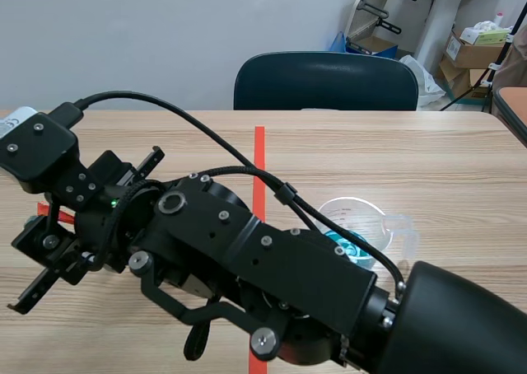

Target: Do the redox reaction experiment

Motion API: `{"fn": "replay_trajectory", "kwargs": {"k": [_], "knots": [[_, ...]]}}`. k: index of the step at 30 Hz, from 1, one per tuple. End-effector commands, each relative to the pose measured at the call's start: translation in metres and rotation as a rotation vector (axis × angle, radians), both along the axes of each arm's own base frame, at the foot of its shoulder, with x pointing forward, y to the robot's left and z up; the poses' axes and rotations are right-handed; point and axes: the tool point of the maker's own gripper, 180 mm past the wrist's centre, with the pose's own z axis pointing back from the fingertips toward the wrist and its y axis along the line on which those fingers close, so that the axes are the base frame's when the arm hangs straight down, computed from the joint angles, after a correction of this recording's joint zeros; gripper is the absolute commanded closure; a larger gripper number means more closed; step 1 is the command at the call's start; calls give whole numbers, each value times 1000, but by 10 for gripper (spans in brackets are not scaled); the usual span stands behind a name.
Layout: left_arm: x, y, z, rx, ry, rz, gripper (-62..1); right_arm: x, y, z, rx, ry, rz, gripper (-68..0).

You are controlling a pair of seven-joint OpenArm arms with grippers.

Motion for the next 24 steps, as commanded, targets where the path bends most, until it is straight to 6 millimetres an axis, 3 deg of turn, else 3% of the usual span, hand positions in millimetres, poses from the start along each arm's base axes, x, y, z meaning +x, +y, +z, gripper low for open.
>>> {"fn": "replay_trajectory", "kwargs": {"k": [1,11,24], "knots": [[1,-1,4,-21,-14,8,-623,2,5,14,35,-20,6,-208],[2,-1,4,-18,-15,8,-623,2,5,13,32,-24,7,-4],[2,-1,3,-16,-13,9,-623,8,-8,0,-91,-97,-4,-4]]}}
